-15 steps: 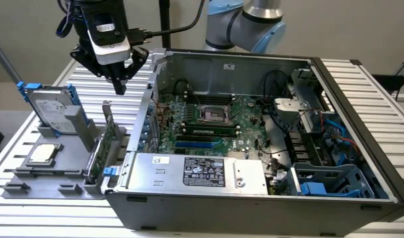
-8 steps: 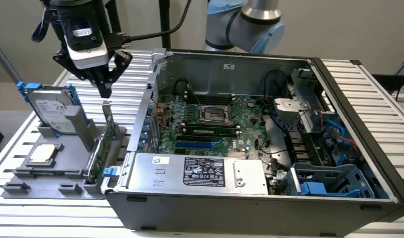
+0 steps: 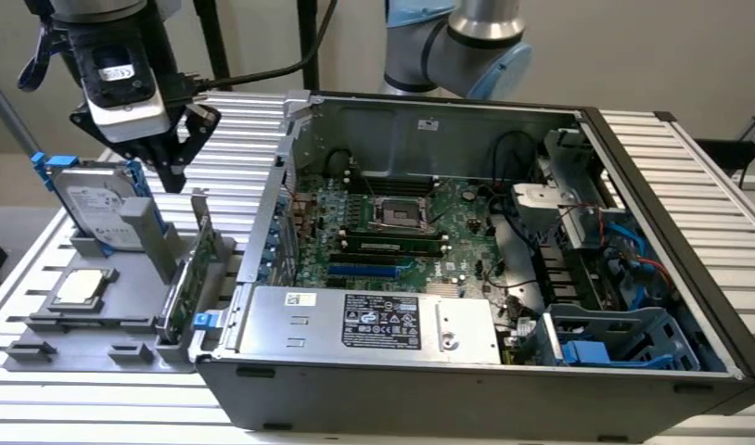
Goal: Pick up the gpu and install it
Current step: 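Reach for the gpu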
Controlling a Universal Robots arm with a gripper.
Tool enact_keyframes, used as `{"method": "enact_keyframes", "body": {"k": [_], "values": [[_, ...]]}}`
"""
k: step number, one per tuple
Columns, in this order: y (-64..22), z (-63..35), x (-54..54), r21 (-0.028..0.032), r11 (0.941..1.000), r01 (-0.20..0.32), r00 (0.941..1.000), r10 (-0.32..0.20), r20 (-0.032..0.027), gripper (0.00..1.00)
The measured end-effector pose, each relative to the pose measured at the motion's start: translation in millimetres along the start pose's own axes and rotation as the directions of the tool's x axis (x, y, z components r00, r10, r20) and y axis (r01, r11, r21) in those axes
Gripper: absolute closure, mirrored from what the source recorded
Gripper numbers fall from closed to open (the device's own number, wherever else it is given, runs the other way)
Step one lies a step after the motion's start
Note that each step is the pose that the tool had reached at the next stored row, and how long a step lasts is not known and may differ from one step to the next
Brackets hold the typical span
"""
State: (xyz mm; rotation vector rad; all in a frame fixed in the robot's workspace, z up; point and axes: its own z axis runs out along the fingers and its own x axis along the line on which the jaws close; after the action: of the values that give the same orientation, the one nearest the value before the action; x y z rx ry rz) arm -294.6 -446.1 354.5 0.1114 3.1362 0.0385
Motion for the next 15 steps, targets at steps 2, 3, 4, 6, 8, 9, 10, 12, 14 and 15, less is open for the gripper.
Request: {"method": "enact_keyframes", "body": {"k": [2, 3, 4, 6, 8, 9, 10, 12, 14, 15], "values": [[-6.7, 0.4, 0.2, 0.0004, 1.0, 0.0, 1.0, 0.0, -0.0003, 0.89], [-10.2, 0.5, 0.1, 0.0006, 1.0, 0.0, 1.0, 0.0, -0.0003, 0.89], [-14.1, 0.7, -0.1, 0.0008, 1.0, 0.0, 1.0, 0.0, -0.0003, 0.89], [-21.4, 0.9, -0.2, 0.001, 1.0, 0.0, 1.0, 0.0, -0.0004, 0.89], [-26.0, 1.3, 1.0, 0.0014, 1.0, 0.0, 1.0, 0.0, -0.0003, 0.89], [-26.1, 1.4, 1.4, 0.0026, 1.0, 0.0, 1.0, 0.0, -0.0002, 0.89], [-26.1, 1.4, 1.4, 0.0028, 1.0, 0.0, 1.0, 0.0, -0.0002, 0.89], [-26.1, 1.4, 1.4, 0.0028, 1.0, 0.0, 1.0, 0.0, -0.0002, 0.89], [-26.2, 1.4, 1.4, 0.0028, 1.0, 0.0, 1.0, 0.0, -0.0002, 0.89], [-26.2, 1.4, 1.4, 0.0028, 1.0, 0.0, 1.0, 0.0, -0.0002, 0.89]]}}
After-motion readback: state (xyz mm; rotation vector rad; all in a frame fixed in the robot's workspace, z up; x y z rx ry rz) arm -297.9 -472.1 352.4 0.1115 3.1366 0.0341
